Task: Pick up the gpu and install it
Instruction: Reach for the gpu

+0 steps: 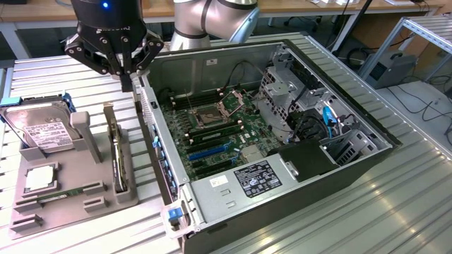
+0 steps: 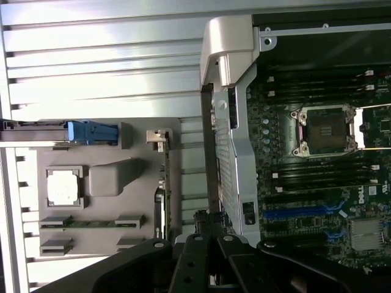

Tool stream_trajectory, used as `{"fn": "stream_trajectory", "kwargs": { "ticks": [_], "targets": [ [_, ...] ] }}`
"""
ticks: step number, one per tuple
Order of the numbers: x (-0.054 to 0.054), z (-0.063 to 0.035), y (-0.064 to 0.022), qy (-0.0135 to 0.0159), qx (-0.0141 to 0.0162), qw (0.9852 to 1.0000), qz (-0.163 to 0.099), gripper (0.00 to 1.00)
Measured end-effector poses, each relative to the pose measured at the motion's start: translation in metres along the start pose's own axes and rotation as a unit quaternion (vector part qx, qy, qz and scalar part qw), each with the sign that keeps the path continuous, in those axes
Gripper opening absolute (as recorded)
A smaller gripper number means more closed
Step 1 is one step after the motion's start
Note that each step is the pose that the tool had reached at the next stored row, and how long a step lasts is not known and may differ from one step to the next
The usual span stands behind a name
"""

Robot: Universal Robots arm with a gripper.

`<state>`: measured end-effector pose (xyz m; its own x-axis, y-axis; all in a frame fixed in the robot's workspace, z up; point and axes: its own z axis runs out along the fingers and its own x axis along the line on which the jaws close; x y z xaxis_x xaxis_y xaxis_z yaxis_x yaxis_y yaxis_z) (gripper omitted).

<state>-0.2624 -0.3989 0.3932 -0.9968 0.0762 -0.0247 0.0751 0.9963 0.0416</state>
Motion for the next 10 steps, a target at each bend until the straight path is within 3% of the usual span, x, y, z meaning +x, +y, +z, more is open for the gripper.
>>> {"fn": "stream_trajectory", "kwargs": {
  "ticks": [10],
  "targets": [
    [0.0051, -0.0001, -0.0004, 0.0000, 0.0000, 1.0000, 0.000, 0.11]
  ]
}}
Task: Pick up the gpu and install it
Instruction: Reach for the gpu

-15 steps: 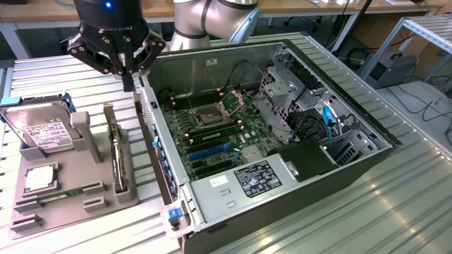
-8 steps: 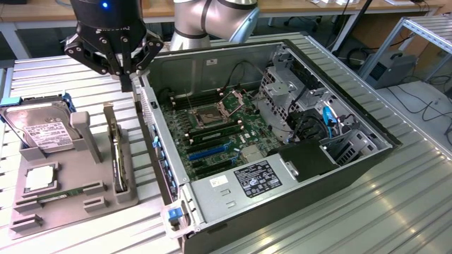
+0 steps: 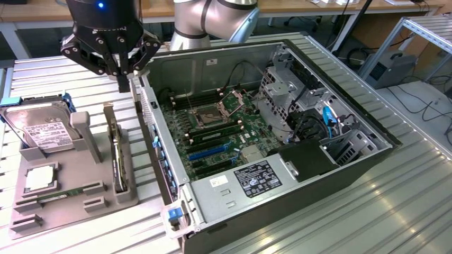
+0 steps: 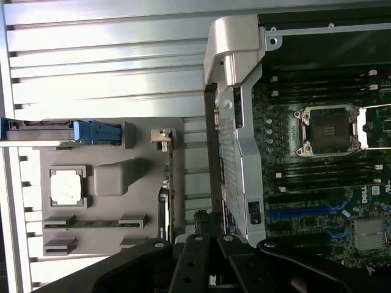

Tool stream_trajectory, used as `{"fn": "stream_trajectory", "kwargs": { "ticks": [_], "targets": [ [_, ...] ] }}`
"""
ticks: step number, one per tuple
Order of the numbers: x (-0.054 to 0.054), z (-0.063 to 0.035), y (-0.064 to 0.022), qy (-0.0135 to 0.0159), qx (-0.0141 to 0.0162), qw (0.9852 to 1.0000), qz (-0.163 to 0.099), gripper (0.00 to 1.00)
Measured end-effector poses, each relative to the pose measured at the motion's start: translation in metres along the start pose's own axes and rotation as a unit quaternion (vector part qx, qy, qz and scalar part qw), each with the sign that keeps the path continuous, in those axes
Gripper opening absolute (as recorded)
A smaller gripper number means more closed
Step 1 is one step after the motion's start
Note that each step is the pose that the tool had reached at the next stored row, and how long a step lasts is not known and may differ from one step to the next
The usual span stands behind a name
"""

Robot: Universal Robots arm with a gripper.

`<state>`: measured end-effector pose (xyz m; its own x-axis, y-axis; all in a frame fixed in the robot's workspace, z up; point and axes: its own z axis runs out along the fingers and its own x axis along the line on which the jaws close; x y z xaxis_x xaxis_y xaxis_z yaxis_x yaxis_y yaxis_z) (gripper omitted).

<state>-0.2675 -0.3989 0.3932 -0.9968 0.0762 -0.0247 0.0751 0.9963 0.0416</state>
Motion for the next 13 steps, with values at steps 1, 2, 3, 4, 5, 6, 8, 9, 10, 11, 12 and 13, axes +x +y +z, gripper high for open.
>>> {"fn": "stream_trajectory", "kwargs": {
  "ticks": [1, 2, 3, 4, 5, 6, 8, 9, 10, 11, 12, 13],
  "targets": [
    [0.0005, 0.0000, 0.0000, 0.0000, 0.0000, 1.0000, 0.000, 0.11],
    [0.0010, -0.0001, -0.0001, 0.0000, 0.0000, 1.0000, 0.000, 0.11],
    [0.0016, 0.0000, -0.0001, 0.0000, 0.0000, 1.0000, 0.000, 0.11],
    [0.0023, 0.0000, -0.0002, 0.0000, 0.0000, 1.0000, 0.000, 0.11],
    [0.0032, -0.0001, -0.0002, 0.0000, 0.0000, 1.0000, 0.000, 0.11],
    [0.0041, -0.0001, -0.0003, 0.0000, 0.0000, 1.0000, 0.000, 0.11],
    [0.0055, -0.0002, -0.0004, 0.0000, 0.0000, 1.0000, 0.000, 0.11],
    [0.0061, -0.0001, -0.0005, 0.0000, 0.0000, 1.0000, 0.000, 0.11],
    [0.0066, -0.0002, -0.0005, 0.0000, 0.0000, 1.0000, 0.000, 0.11],
    [0.0072, -0.0002, -0.0005, 0.0000, 0.0000, 1.0000, 0.000, 0.11],
    [0.0077, -0.0002, -0.0006, 0.0000, 0.0000, 1.0000, 0.000, 0.11],
    [0.0083, -0.0002, -0.0006, 0.0000, 0.0000, 1.0000, 0.000, 0.11]
  ]
}}
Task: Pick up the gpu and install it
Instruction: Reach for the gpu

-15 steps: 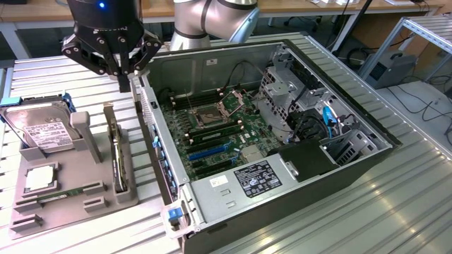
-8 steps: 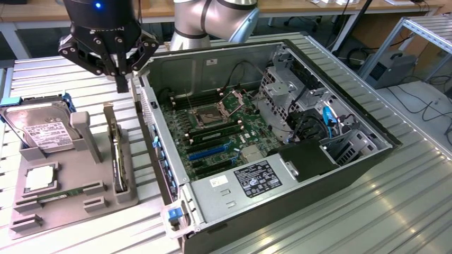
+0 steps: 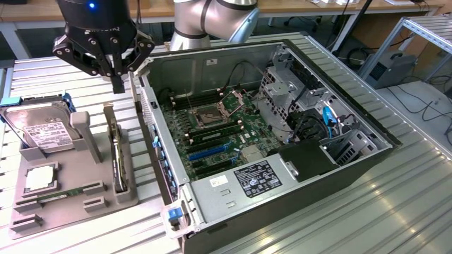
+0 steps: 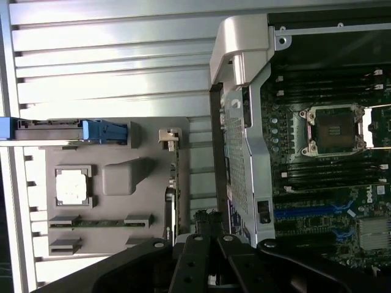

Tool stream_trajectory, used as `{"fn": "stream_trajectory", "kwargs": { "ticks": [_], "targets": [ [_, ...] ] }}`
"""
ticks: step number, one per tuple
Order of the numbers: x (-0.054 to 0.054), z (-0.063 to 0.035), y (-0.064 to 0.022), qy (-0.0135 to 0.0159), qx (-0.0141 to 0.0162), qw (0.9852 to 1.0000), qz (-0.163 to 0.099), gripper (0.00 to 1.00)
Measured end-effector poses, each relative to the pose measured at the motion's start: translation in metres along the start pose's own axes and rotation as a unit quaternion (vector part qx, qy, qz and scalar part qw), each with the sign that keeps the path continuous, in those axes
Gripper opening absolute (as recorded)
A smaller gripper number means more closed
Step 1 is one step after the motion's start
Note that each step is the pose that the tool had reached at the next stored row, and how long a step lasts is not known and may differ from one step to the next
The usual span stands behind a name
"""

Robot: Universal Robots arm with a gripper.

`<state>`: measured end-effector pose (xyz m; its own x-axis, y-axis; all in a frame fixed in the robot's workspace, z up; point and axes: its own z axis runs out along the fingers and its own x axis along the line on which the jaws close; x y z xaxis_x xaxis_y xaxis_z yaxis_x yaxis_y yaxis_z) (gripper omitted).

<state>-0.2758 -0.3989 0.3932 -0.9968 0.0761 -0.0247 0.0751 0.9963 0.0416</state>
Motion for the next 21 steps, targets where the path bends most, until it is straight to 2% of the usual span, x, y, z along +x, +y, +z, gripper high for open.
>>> {"fn": "stream_trajectory", "kwargs": {
  "ticks": [21],
  "targets": [
    [0.0091, -0.0003, -0.0007, 0.0000, 0.0000, 1.0000, 0.000, 0.11]
  ]
}}
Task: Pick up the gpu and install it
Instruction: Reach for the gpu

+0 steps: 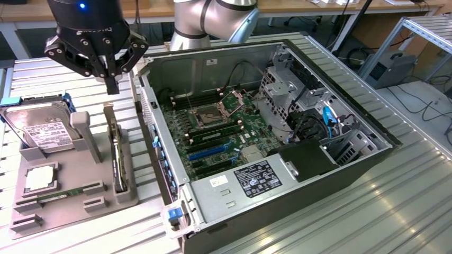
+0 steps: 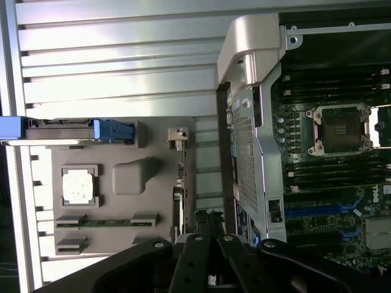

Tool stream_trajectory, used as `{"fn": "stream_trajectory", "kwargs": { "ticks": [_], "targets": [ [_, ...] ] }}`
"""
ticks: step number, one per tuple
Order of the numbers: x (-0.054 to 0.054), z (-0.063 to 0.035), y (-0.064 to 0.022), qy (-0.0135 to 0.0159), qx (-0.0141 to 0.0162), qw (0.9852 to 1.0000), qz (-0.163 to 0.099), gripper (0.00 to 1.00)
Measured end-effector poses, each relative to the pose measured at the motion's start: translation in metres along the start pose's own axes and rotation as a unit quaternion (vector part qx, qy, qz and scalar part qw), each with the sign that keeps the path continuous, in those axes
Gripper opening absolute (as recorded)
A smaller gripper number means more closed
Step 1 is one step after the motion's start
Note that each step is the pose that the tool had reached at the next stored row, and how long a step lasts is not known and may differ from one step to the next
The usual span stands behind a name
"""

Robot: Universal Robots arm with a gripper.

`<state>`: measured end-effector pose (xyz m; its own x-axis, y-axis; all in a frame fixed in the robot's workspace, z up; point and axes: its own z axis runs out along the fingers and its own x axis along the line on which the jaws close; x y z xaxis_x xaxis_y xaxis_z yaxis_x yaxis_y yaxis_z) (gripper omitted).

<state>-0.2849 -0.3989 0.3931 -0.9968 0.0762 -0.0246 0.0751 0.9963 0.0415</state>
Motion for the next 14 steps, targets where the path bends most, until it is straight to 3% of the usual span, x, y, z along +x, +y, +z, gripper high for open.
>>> {"fn": "stream_trajectory", "kwargs": {
  "ticks": [14],
  "targets": [
    [0.0057, -0.0001, -0.0004, 0.0000, 0.0000, 1.0000, 0.000, 0.11]
  ]
}}
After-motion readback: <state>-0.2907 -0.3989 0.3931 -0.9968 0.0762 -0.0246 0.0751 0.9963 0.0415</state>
